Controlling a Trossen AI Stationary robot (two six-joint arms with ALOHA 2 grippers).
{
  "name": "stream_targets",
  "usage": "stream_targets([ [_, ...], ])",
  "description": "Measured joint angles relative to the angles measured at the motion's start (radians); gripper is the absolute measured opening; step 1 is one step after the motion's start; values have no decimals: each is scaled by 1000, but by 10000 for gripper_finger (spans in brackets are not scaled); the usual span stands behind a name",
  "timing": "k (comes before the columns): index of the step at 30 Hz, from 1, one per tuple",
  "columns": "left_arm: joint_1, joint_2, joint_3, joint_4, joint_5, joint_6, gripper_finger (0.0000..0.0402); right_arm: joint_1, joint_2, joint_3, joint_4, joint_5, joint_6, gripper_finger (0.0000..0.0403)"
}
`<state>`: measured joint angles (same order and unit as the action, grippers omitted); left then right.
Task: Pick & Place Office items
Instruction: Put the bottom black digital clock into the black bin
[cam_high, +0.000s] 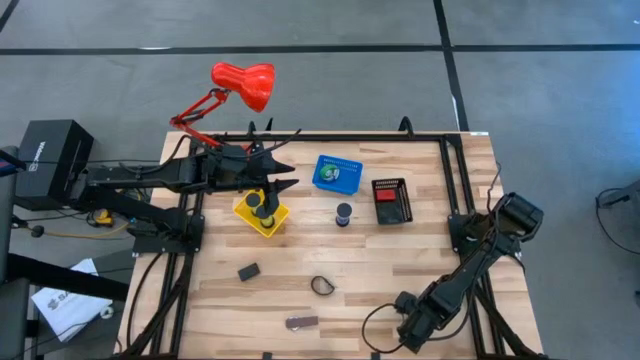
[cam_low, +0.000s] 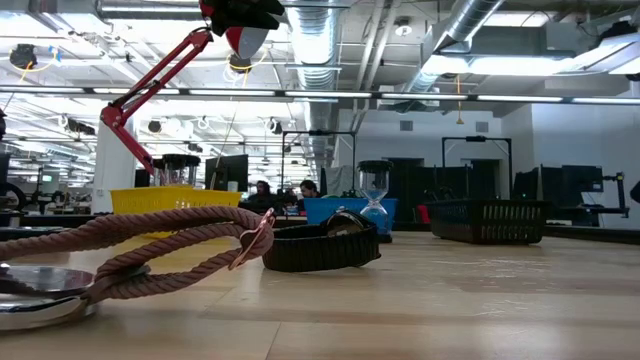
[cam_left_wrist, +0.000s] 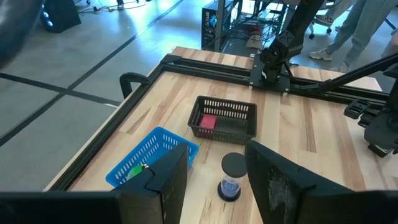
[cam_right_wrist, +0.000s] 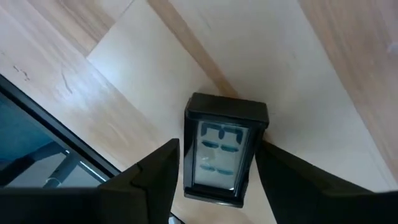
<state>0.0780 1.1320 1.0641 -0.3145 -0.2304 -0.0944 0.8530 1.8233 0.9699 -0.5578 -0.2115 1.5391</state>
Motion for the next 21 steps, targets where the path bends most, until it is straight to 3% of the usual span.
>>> stream_targets([
  [9, 0, 0, 0, 0, 0, 0, 153, -19, 10, 89, -61, 41, -304, 138],
  [16, 0, 0, -57, 9, 0, 0, 153, -77, 13, 203, -187, 138, -556, 138],
  [21, 0, 0, -117, 13, 0, -47, 153, -157, 12, 284, -389, 208, -717, 129],
])
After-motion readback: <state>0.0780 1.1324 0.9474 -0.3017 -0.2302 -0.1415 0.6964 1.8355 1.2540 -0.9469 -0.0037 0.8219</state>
